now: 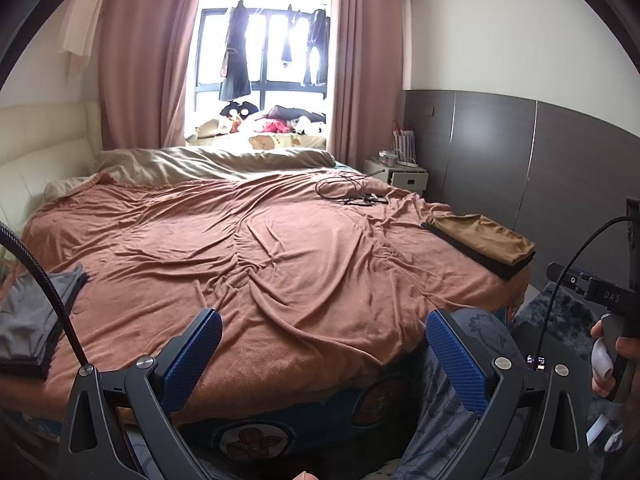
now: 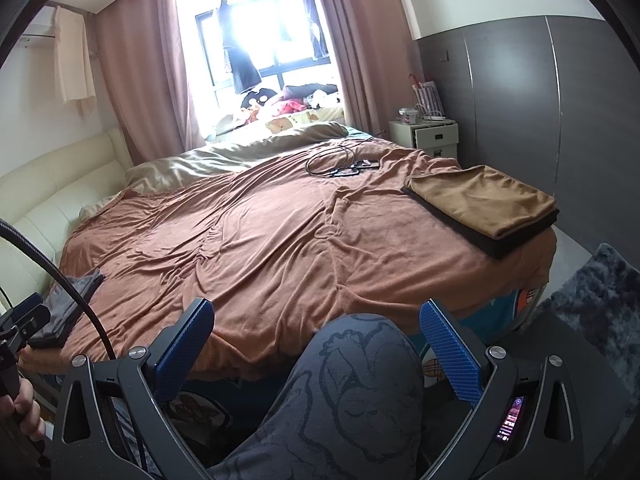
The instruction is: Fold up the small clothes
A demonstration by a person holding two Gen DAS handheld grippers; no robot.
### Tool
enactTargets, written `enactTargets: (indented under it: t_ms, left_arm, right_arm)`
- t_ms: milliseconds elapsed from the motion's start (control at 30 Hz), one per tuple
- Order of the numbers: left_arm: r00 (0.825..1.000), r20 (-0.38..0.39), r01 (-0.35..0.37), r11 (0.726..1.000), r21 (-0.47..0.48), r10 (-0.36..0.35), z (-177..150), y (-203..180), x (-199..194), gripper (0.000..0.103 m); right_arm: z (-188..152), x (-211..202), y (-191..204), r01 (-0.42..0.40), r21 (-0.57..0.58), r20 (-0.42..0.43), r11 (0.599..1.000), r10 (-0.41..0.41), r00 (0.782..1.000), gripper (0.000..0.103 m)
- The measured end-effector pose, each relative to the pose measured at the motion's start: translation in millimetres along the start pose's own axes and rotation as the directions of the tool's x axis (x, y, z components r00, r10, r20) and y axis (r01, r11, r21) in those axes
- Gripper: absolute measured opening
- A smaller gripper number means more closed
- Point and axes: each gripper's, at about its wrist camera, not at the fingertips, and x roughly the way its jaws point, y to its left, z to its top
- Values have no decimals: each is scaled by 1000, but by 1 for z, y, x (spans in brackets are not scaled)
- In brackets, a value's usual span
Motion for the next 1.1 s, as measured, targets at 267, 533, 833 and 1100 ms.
enactTargets:
  t_ms: [267,533,833,1100]
  left_arm:
    - [1000,6,-4,1000,-4,4,0,-2,-3,103]
    - [1000,10,-8,1000,-12,8,1,-2,-6,103]
    - [1000,8,-12,1000,-29,12,1,0,-8,103]
    - [1000,16,-11,999,-34,11,0,-1,-8,103]
  right_arm:
    - [1,-2,1,4,-11,3,1000,-4,1000,103]
    - [1,-2,-2,2,-6,4,1000,-2,1000,103]
    - [1,-2,-2,0,-6,0,1000,0,1000,103]
    - [2,-3,-2,-1,-8,1,1000,1,1000,103]
